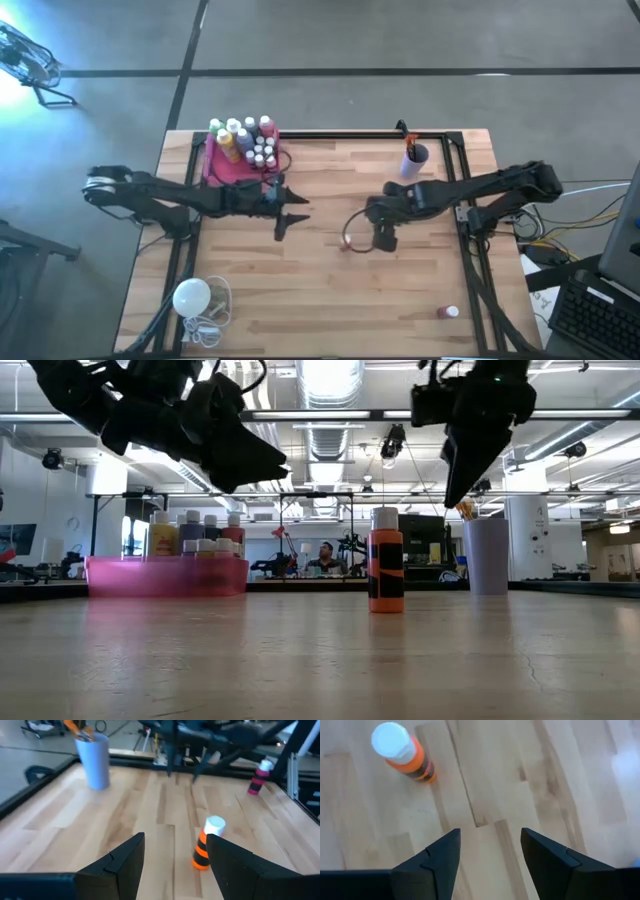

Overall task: Pick & Place Paint Supplies
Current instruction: Put the small orange paint bottle into the pink bin

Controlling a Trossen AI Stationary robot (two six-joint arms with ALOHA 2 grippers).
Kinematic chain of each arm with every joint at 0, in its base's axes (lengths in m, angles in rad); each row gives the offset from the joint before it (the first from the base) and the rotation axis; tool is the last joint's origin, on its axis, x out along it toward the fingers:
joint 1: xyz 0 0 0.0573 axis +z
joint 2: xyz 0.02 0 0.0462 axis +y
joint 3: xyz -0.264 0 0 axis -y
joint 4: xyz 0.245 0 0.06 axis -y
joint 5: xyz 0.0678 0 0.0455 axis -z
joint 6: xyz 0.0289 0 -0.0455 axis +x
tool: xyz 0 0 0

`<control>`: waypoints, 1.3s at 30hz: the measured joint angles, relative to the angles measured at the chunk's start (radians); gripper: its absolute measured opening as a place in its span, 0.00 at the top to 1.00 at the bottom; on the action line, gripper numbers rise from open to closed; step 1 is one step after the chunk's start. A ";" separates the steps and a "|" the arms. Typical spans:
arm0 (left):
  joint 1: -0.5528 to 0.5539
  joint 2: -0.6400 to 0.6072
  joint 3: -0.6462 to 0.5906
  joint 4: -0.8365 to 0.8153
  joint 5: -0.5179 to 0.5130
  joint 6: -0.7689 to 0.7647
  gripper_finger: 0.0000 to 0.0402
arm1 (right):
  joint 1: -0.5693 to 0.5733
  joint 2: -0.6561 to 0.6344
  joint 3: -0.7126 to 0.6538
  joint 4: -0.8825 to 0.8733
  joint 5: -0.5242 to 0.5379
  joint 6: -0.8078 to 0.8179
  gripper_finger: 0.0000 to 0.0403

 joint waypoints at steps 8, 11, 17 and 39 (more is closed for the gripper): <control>-0.070 0.217 0.122 -0.017 -0.012 0.009 0.46 | -0.002 -0.170 -0.183 0.148 0.016 0.068 0.46; -0.086 0.279 0.196 -0.066 -0.012 0.024 0.46 | -0.002 -0.199 -0.219 0.182 0.016 0.068 0.45; -0.125 0.354 0.344 -0.260 -0.016 0.059 0.46 | -0.003 -0.207 -0.251 0.210 0.016 0.066 0.44; -0.194 0.441 0.442 -0.338 -0.165 0.001 0.46 | -0.002 -0.195 -0.267 0.258 0.014 0.042 0.46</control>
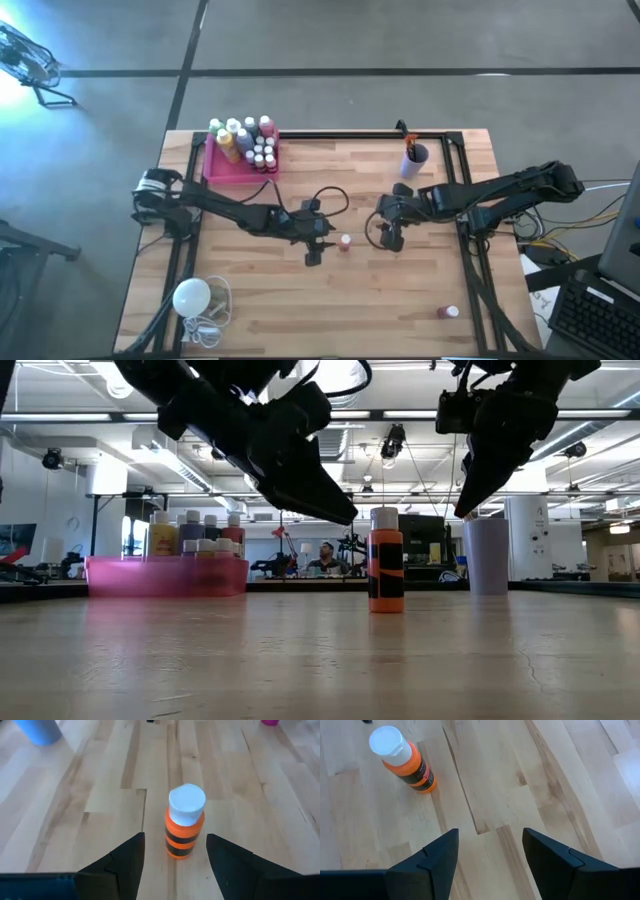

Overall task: Pick & Place Paint Supplies
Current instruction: Put the small orange paint bottle into the pink bin

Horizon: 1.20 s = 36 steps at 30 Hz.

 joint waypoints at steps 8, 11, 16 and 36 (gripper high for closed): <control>-0.006 0.070 0.063 0.002 0.004 -0.001 0.46 | 0.000 0.000 -0.002 0.003 0.000 -0.001 0.49; -0.006 0.096 0.083 -0.002 0.004 -0.001 0.46 | 0.000 0.000 -0.006 0.002 0.000 -0.001 0.50; -0.006 0.118 0.115 0.002 0.004 0.006 0.46 | 0.000 0.000 -0.009 0.002 0.000 -0.001 0.49; 0.006 0.120 0.124 0.006 -0.001 -0.010 0.46 | 0.000 0.000 -0.014 0.003 0.000 -0.002 0.51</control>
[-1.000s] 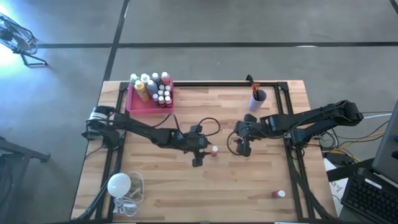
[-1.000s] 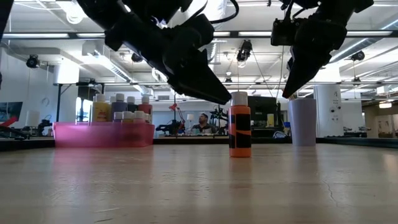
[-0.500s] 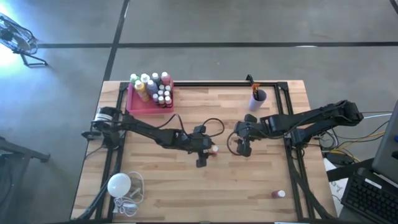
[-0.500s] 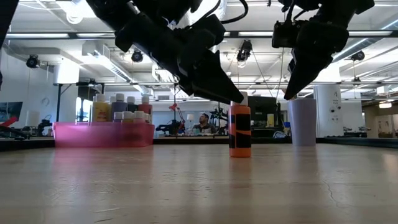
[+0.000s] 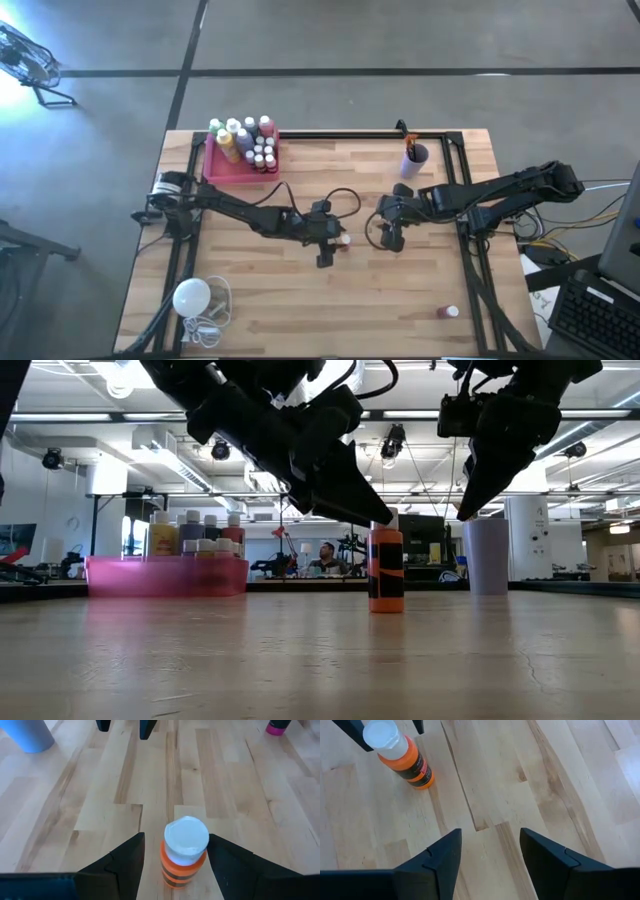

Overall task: Pick & Place Paint Supplies
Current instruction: Put the small orange paint bottle into the pink bin

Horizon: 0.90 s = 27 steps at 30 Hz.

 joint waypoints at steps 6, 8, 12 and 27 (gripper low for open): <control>0.004 0.000 0.000 0.001 0.013 -0.020 0.46 | 0.000 0.000 0.000 0.002 0.000 0.000 0.53; 0.004 0.000 0.000 0.001 0.017 -0.021 0.46 | 0.000 0.000 0.000 0.002 0.000 0.000 0.53; 0.004 0.000 0.000 0.002 0.017 -0.021 0.46 | 0.000 0.000 0.000 0.003 0.000 0.000 0.53; 0.004 0.026 -0.001 0.026 0.023 -0.027 0.46 | 0.000 0.000 0.000 0.004 0.001 -0.004 0.48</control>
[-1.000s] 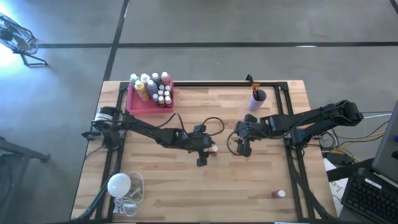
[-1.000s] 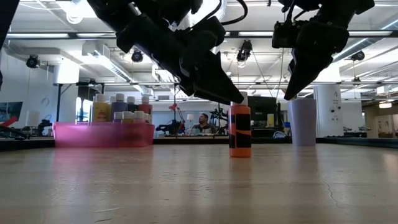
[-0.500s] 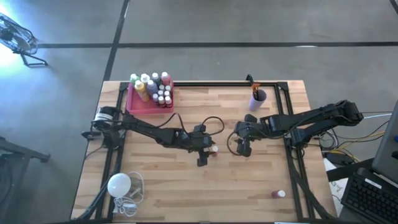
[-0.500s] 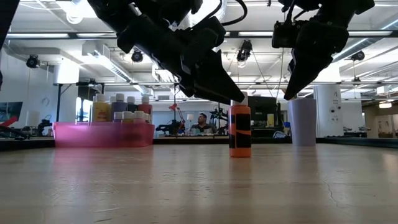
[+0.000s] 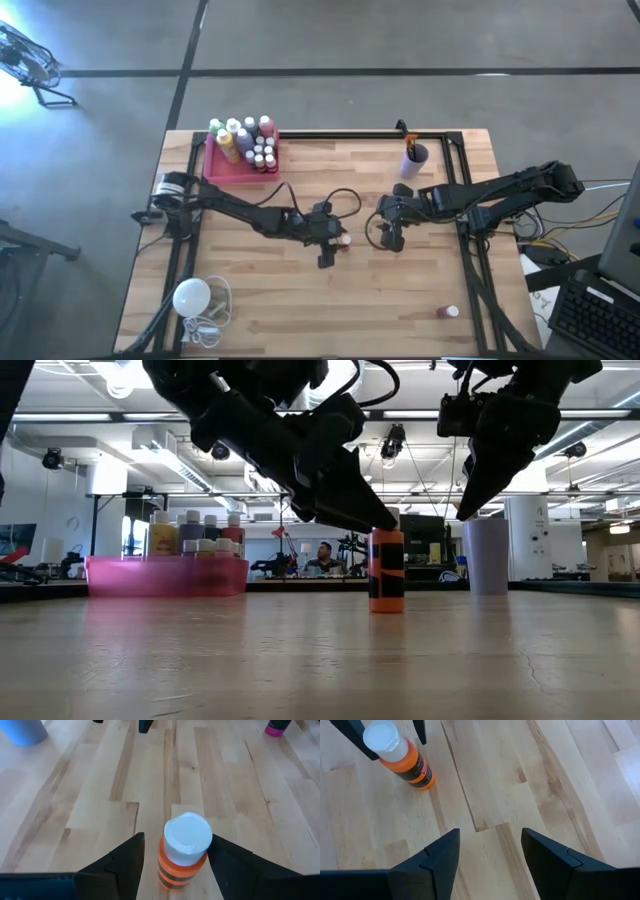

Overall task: Pick & Place Paint Supplies
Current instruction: Put the small orange paint bottle into the pink bin

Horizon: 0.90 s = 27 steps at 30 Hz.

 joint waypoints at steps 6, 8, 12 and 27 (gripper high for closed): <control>0.000 0.005 0.000 0.000 0.001 0.002 0.54 | 0.000 0.000 -0.002 0.000 0.000 0.000 0.49; 0.000 0.005 0.000 0.001 0.004 0.002 0.59 | 0.000 0.000 -0.003 0.000 0.000 0.000 0.50; 0.000 0.005 0.000 0.004 0.005 0.008 0.65 | 0.000 0.000 -0.006 0.000 0.000 0.000 0.53; 0.001 0.002 0.002 0.006 0.005 0.011 0.71 | 0.000 0.000 -0.010 0.000 0.000 0.000 0.58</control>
